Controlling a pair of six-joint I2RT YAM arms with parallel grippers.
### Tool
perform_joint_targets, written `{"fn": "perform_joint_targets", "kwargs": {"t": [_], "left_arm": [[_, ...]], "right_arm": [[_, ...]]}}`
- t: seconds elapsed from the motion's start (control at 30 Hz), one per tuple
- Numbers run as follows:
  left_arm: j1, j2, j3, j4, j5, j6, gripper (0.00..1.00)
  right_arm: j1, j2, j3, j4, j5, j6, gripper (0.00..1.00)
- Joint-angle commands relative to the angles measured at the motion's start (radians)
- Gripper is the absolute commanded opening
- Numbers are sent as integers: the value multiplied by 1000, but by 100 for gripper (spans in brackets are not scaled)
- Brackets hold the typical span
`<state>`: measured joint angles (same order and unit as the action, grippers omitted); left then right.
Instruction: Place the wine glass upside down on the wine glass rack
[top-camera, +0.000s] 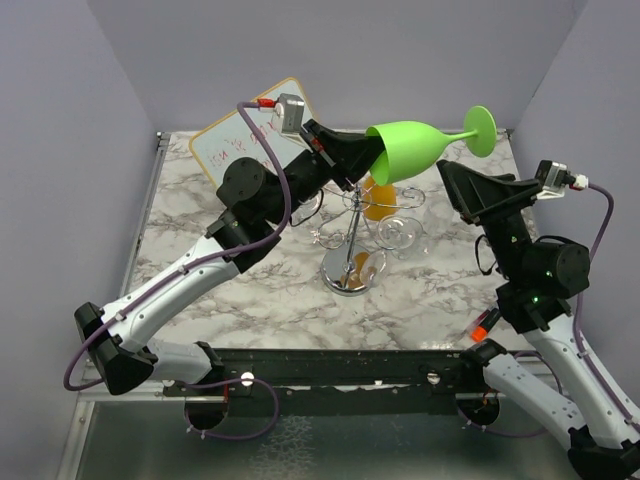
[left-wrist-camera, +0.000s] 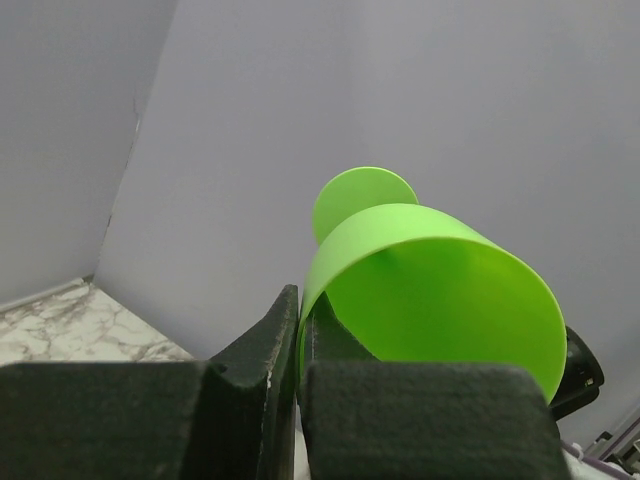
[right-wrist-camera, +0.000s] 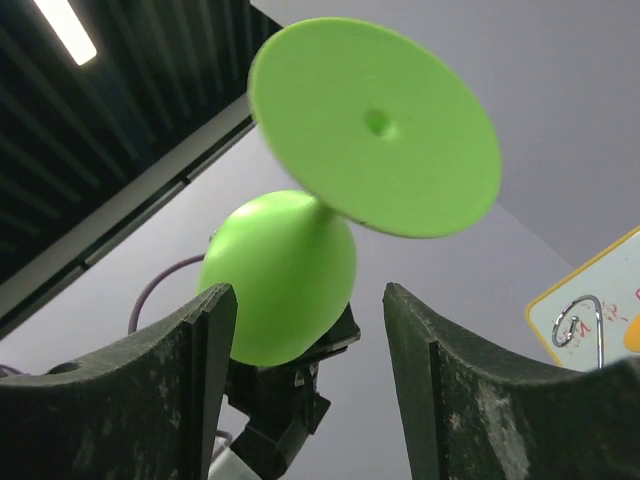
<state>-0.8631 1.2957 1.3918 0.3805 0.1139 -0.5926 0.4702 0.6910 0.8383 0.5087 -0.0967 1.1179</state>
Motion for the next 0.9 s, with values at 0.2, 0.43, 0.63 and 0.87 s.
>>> {"fn": "perform_joint_targets", "kwargs": {"t": [0.2,0.43,0.63,0.87], "left_arm": [[-74,-28,-56,114,-45,202,0],[-113,-31,-83,165,-26,261,0],[-135,-34,-93,179,9,294,0],[-139,-61,-126,181,36,308,14]], "right_arm": [[0,20,-13,55,183,155,65],[0,8,-34,79,255,207,54],[0,1,-21,71,265,203,28],[1,-4,-26,125,271,193,1]]}}
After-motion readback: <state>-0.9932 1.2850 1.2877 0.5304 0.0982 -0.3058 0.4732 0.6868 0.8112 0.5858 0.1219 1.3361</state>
